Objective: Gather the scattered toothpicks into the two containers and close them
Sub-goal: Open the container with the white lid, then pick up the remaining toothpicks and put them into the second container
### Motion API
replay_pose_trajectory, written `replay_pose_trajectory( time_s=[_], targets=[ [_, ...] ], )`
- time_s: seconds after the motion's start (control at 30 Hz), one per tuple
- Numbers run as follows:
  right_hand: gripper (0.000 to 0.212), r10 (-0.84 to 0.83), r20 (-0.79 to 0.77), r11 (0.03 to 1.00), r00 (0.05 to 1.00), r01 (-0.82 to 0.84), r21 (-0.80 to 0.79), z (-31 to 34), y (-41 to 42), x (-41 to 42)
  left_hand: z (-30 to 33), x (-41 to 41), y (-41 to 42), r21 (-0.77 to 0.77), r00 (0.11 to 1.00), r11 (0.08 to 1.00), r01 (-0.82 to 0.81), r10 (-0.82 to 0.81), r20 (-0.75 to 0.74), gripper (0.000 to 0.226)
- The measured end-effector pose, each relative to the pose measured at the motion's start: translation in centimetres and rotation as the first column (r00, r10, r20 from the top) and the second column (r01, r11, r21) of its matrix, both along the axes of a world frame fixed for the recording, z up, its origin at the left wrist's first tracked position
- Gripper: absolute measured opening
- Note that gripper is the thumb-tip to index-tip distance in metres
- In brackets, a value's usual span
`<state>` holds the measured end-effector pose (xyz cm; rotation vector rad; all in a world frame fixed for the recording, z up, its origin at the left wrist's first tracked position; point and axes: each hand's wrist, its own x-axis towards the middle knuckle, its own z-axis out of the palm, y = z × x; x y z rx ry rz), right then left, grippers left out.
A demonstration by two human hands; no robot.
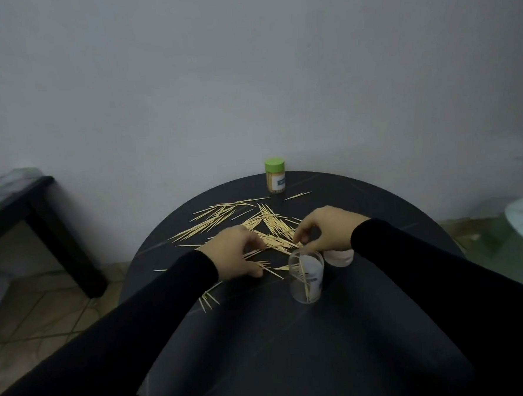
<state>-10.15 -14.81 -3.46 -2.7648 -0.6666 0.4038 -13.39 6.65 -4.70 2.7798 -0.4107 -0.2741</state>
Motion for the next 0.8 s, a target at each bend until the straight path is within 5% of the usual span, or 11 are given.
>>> replay_pose_trajectory(
  time_s=[0.13,0.33,0.63,0.8],
  targets=[
    [0.024,0.066,0.000,0.998,0.998,-0.066,-0.022,-1.0,1.0,0.4,-1.1,0.7,0.4,0.128,0.999,0.991,-0.037,0.034,0.027,0.060],
    [0.013,0.040,0.003,0.999,0.999,-0.040,-0.028,-2.5,1.3,1.4,-2.4,1.1,0.5,0.149,0.993,0.988,-0.027,0.009,0.117,0.046],
    [0.037,0.061,0.221,0.989,0.973,-0.028,-0.147,-2.2,2.0,1.9,-3.0,1.8,-0.4,0.112,0.959,0.993,-0.025,-0.008,0.285,0.026],
    [0.031,0.054,0.277,0.978,0.959,0.005,-0.207,-2.7,2.3,2.3,-3.0,2.4,-1.1,0.099,0.941,0.994,-0.056,0.019,0.339,0.023]
  ],
)
